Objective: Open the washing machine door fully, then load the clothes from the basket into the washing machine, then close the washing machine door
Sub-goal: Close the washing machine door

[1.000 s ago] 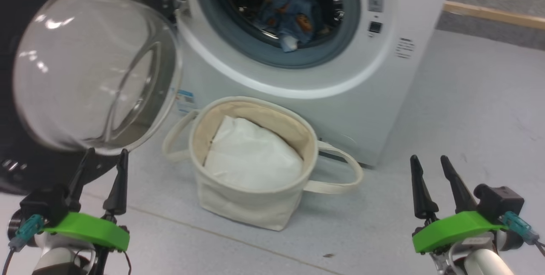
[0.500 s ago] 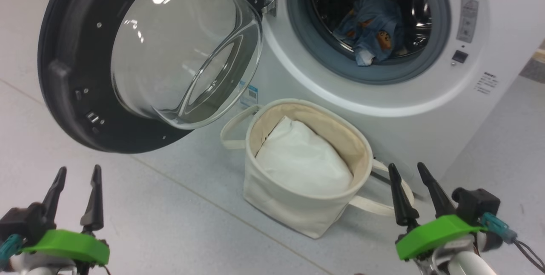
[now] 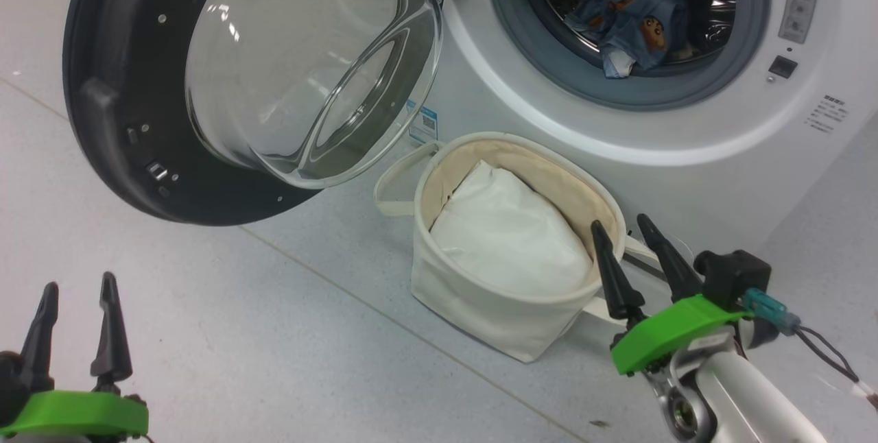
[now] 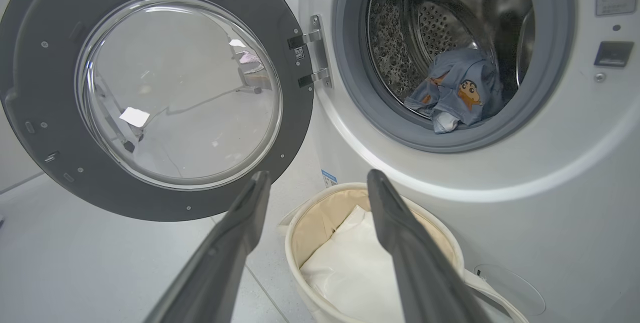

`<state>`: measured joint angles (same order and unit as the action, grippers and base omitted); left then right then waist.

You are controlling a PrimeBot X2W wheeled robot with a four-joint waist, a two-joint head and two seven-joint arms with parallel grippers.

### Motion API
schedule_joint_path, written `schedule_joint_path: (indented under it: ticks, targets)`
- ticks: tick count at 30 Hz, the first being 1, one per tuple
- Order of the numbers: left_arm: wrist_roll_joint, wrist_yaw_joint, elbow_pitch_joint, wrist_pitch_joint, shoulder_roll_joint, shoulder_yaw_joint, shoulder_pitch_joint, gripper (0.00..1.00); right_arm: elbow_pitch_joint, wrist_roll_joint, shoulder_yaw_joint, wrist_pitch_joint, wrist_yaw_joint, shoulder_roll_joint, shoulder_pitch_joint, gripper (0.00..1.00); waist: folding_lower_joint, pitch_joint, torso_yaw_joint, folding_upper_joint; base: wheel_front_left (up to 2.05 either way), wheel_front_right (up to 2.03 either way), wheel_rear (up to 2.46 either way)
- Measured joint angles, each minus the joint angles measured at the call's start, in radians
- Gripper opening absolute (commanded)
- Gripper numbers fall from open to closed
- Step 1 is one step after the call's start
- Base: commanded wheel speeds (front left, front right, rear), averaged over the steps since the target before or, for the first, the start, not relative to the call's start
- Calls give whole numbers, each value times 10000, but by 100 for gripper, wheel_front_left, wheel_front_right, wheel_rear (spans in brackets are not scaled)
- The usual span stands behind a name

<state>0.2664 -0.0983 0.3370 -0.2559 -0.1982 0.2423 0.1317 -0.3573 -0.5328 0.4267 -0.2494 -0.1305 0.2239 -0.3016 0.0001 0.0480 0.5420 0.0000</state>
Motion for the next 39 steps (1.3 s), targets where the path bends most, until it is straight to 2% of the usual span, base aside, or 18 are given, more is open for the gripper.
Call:
schedule_joint_path:
  ticks: [9, 20, 21, 22, 23, 31, 39]
  targets:
    - [-111, -92, -203, 0, 128, 316, -87, 100, -194, -249, 320, 0, 0, 4, -277, 100, 0, -14, 16, 0, 0, 0, 0]
    - [-201, -203, -176, 0, 188, 349, -85, 100, -194, -249, 228, 0, 0, 12, -264, 100, 0, -90, -21, 0, 0, 0, 0]
    - [-201, -251, -165, 0, 190, 347, -85, 63, -194, -249, 215, 0, 0, 12, -262, 100, 0, -101, -24, 0, 0, 0, 0]
    - [-201, -253, -153, 0, 190, 341, -83, 7, -194, -249, 209, 0, 0, 12, -258, 100, 0, -113, -27, 0, 0, 0, 0]
    - [-211, -253, -132, 0, 190, 337, -83, 0, -194, -249, 203, 0, 0, 10, -253, 100, 0, -129, -29, 0, 0, 0, 0]
    - [-192, -257, -123, 0, 111, 303, -49, 0, -173, -276, 81, 0, 0, 8, -189, 100, 0, -272, -61, 0, 0, 0, 0]
    - [1801, -265, 136, 357, -100, 913, 1081, 0, -125, -276, -46, 0, 0, 12, -14, 100, 0, -400, -130, 0, 0, 0, 0]
